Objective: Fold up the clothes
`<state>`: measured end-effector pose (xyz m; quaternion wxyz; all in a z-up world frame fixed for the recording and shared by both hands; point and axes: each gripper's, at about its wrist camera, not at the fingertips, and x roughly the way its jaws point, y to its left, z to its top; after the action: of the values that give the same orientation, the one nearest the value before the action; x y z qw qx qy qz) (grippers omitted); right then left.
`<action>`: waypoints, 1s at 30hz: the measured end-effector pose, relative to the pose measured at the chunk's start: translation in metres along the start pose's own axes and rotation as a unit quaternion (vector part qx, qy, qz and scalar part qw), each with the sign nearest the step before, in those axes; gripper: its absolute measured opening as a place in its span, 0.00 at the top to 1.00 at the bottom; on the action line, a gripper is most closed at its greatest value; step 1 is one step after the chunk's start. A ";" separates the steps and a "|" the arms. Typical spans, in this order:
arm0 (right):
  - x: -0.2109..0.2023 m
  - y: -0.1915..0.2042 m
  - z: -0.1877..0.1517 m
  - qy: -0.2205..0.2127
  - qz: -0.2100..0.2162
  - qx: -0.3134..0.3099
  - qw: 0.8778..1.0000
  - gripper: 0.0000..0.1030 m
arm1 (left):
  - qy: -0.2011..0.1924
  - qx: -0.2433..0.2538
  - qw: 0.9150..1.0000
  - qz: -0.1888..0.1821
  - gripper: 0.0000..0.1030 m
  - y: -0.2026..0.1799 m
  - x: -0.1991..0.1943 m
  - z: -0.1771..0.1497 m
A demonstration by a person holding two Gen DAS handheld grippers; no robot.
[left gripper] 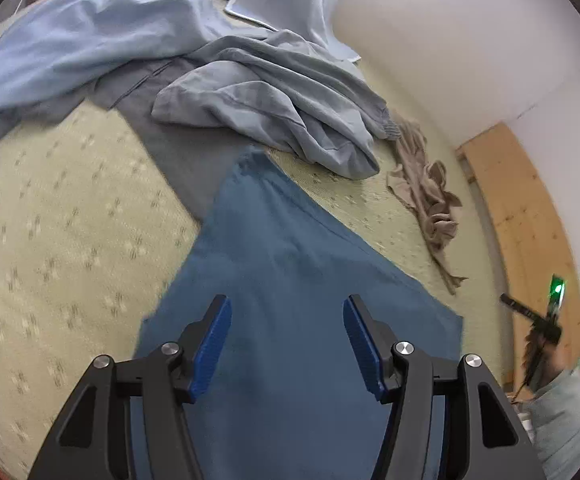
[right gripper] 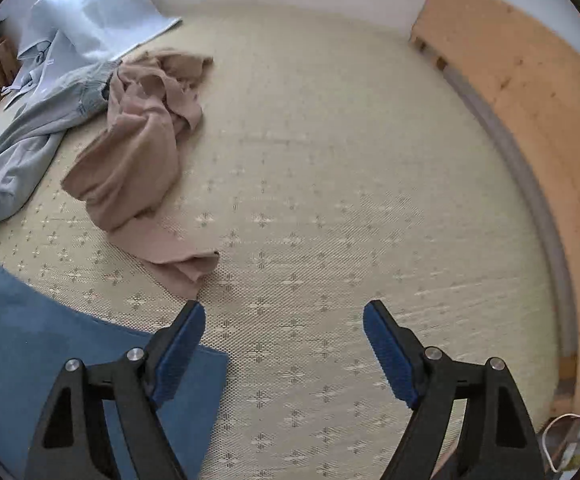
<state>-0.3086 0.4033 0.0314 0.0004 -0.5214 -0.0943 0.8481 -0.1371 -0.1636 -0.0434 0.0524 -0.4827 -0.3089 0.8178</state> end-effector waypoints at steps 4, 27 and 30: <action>-0.026 0.038 -0.029 -0.048 0.026 -0.034 0.998 0.18 | -0.001 -0.032 0.999 -0.011 0.34 0.013 -0.015 -0.021; -0.093 0.258 -0.162 -0.145 0.291 -0.101 0.940 0.18 | 0.009 -0.265 0.964 0.007 0.19 0.103 -0.078 -0.147; -0.094 0.261 -0.167 -0.148 0.295 -0.113 0.937 0.18 | 0.017 -0.274 0.962 0.007 0.19 0.099 -0.072 -0.155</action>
<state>-0.0931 0.1646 -0.0006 -0.3227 -0.3909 -0.0305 0.8615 0.0497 -0.2004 -0.0971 -0.0823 -0.4945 -0.5165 0.6942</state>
